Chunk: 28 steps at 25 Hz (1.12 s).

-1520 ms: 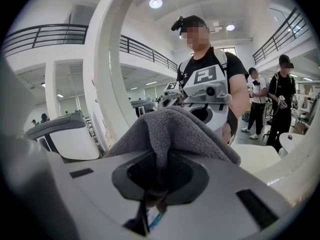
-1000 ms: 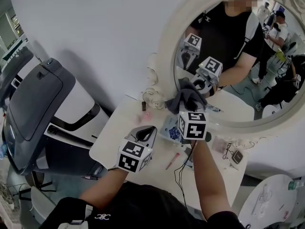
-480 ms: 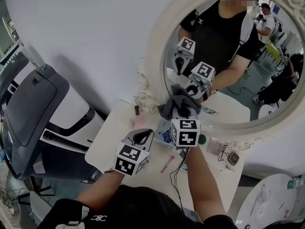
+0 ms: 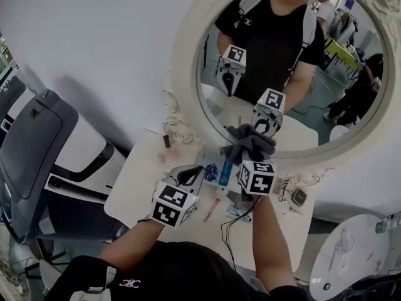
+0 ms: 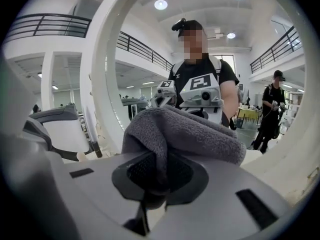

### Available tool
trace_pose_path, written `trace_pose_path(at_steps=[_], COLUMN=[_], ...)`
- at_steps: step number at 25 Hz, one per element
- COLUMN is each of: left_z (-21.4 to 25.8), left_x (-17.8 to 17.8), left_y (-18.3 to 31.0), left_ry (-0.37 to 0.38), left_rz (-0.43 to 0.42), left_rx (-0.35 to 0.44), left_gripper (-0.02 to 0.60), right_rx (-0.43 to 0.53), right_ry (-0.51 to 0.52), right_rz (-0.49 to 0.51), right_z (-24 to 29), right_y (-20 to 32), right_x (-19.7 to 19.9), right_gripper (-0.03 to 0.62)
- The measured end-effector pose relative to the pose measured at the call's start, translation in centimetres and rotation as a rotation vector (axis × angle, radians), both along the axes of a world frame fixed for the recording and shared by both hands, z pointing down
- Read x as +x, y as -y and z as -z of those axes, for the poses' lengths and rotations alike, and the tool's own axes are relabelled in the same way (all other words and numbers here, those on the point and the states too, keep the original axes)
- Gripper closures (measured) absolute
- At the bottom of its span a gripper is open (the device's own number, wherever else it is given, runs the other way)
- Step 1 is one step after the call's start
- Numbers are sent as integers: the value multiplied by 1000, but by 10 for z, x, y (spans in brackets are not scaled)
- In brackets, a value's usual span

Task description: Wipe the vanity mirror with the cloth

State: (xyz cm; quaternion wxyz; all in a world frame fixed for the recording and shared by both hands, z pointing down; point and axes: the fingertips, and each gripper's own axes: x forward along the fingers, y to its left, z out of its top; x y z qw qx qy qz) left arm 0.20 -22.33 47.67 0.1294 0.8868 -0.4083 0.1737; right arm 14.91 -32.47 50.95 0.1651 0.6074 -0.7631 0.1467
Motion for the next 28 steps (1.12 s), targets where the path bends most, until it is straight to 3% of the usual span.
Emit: trace_pose_path(at_steps=[7,13,19,28], left_z=[0,2,3,5], left_x=[31,45,58,59], left_y=[-7,-9,-13,-19], left_ry=[-12,-14,-16,-23], left_rz=[-74,-108,-136,-134], left_rx=[0,2,5,12], left_gripper=[575,575,575,575], right_rx=[-15,-17,10,104], right_ry=[-17,28,-22,16], right_rz=[-134,-247,-291,-368], right_z=[3,9,28,76], right_y=[-23,-40,-46,-58], right_x=[73,129,150,184], right_gripper=[553,549,549,549])
